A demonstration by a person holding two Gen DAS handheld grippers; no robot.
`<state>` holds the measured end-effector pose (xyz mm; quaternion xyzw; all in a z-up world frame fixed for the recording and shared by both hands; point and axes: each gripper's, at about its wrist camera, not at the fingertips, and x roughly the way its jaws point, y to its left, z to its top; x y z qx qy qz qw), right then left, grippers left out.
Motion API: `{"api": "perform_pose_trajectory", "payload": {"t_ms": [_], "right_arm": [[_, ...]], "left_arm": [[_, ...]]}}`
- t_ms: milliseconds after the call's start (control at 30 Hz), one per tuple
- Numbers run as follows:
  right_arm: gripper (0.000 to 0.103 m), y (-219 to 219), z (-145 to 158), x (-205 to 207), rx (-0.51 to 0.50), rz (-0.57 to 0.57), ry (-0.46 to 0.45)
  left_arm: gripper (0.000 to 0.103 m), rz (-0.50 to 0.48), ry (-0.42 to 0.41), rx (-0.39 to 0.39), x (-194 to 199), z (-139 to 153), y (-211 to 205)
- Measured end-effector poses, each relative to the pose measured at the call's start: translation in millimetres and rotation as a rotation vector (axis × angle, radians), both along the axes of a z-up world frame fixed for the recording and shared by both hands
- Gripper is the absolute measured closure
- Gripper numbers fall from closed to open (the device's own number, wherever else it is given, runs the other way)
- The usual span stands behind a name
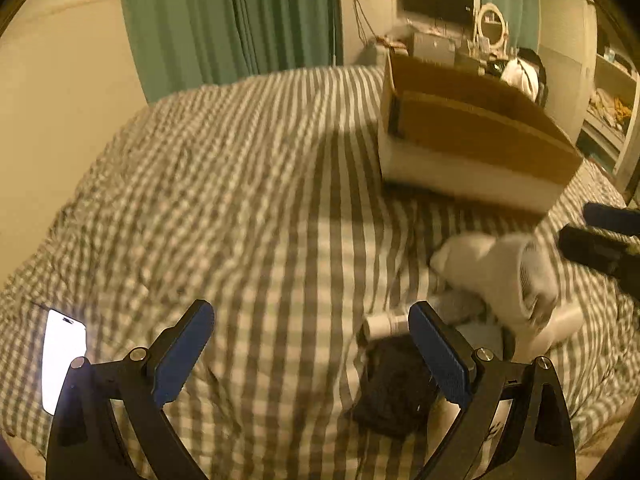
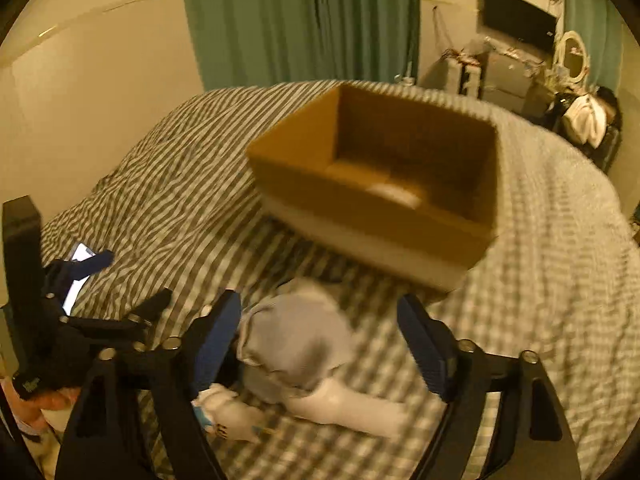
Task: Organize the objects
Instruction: 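Grasp the white sock with right tool while left tool grasps the black item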
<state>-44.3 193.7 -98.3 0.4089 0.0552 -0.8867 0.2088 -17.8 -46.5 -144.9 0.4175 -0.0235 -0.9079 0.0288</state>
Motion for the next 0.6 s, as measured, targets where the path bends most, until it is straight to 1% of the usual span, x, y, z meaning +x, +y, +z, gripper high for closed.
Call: {"api": "perform_pose_trajectory", "payload": {"t_ms": [67, 133, 200, 300, 367, 433, 467, 533, 600], "right_arm": [[0.021, -10, -20, -2, 0.022, 0.012, -0.027], [0.021, -19, -41, -3, 0.04, 0.009, -0.06], [0.021, -18, -52, -9, 0.025, -0.005, -0.1], [0.021, -16, -69, -14, -0.009, -0.004, -0.169], [0.035, -21, -75, -11, 0.006, 0.029, -0.196], [0.042, -24, -71, -5, 0.034, 0.066, -0.178], [0.045, -22, -66, 0, 0.042, 0.074, -0.151], [0.046, -16, -56, 7, 0.051, 0.054, -0.098], [0.046, -4, -47, 7, 0.047, 0.019, -0.074]], "left_arm": [[0.003, -0.017, -0.015, -0.012, 1, -5, 1], [0.003, -0.025, -0.032, -0.04, 3, -12, 2], [0.003, -0.039, -0.058, -0.031, 5, -18, 2], [0.003, -0.045, -0.071, -0.008, 10, -20, 4], [0.003, -0.062, -0.071, 0.003, 14, -18, 8], [0.003, -0.09, -0.07, 0.005, 17, -15, 15], [0.003, -0.102, -0.07, 0.005, 19, -15, 18], [0.003, -0.123, -0.08, 0.011, 21, -16, 27], [0.003, -0.143, -0.099, 0.03, 21, -22, 35]]}}
